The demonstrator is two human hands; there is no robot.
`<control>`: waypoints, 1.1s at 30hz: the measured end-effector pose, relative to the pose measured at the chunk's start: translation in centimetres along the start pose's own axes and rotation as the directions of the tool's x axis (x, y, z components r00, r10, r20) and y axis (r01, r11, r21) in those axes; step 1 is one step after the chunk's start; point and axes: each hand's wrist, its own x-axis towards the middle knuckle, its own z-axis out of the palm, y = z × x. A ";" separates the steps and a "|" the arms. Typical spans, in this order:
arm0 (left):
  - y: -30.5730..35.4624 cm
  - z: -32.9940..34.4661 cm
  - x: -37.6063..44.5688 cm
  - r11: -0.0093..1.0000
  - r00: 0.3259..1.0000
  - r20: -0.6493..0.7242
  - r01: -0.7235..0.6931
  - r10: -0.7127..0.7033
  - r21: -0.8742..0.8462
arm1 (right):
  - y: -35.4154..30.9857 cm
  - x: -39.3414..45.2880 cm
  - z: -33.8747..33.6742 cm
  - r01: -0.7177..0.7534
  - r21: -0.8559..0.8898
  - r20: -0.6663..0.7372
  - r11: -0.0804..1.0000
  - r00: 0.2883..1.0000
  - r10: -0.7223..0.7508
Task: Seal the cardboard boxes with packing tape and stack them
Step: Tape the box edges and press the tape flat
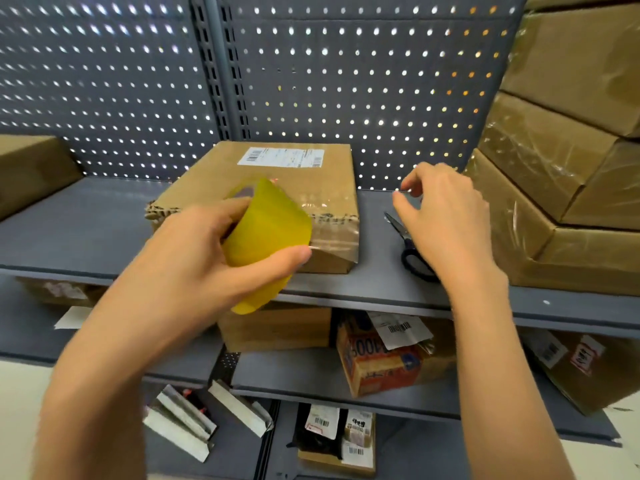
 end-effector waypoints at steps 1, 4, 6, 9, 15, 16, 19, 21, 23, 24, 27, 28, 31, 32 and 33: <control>-0.4 -0.9 0.3 0.999 1.000 -0.021 -0.020 0.020 0.027 | -0.7 0.3 0.2 0.013 -0.013 0.015 1.000 1.000 -0.013; -2.2 -3.7 1.7 0.974 0.995 -0.076 -0.048 0.066 0.222 | -2.8 1.3 0.7 0.051 -0.070 0.034 0.996 0.998 -0.048; -3.9 -5.6 2.7 0.947 0.992 -0.105 -0.039 0.076 0.320 | -4.4 1.9 0.9 0.061 -0.100 0.033 0.993 0.998 -0.058; -6.8 -8.4 4.0 0.910 0.991 -0.105 -0.037 0.087 0.413 | -7.4 2.9 1.6 0.069 -0.135 0.035 0.988 0.997 -0.065; -14.1 -12.7 6.1 0.863 0.997 -0.063 -0.006 0.043 0.505 | -15.0 4.2 4.3 0.038 -0.133 0.060 0.990 0.998 -0.030; -15.2 -13.1 6.5 0.856 0.998 -0.050 -0.003 0.034 0.517 | -16.1 4.3 4.8 0.038 -0.130 0.056 0.991 0.998 -0.031; -18.4 -13.4 7.7 0.830 1.000 0.007 -0.005 0.001 0.558 | -18.7 4.1 5.7 0.022 -0.103 0.031 0.994 0.999 -0.019; -20.5 -13.5 8.2 0.836 0.998 0.055 -0.012 -0.021 0.548 | -20.3 3.8 6.2 0.004 -0.101 0.010 0.995 1.000 -0.003; -22.3 -13.2 8.6 0.849 0.994 0.096 -0.008 -0.050 0.529 | -21.6 3.5 6.6 0.001 -0.108 -0.003 0.994 1.000 -0.002; -23.1 -12.8 8.7 0.850 0.991 0.117 -0.004 -0.068 0.527 | -22.1 3.3 6.7 -0.002 -0.112 0.001 0.994 1.000 0.003; -24.7 -11.7 8.8 0.846 0.981 0.164 0.003 -0.107 0.533 | -23.1 3.0 7.0 -0.008 -0.116 0.014 0.993 1.000 0.010; -25.3 -11.4 8.8 0.846 0.977 0.176 0.008 -0.120 0.533 | -23.3 3.0 7.1 -0.008 -0.121 0.018 0.993 1.000 0.010; -26.4 -10.5 8.6 0.842 0.967 0.218 -0.006 -0.133 0.539 | -23.4 3.0 7.1 -0.023 -0.137 0.022 0.990 0.999 0.026; -26.8 -10.3 8.6 0.843 0.966 0.228 -0.018 -0.125 0.537 | -23.4 3.0 7.0 -0.030 -0.142 0.018 0.989 0.999 0.032; -27.0 -10.2 8.7 0.846 0.964 0.239 -0.033 -0.113 0.533 | -23.3 2.9 7.0 -0.038 -0.142 0.013 0.989 0.999 0.041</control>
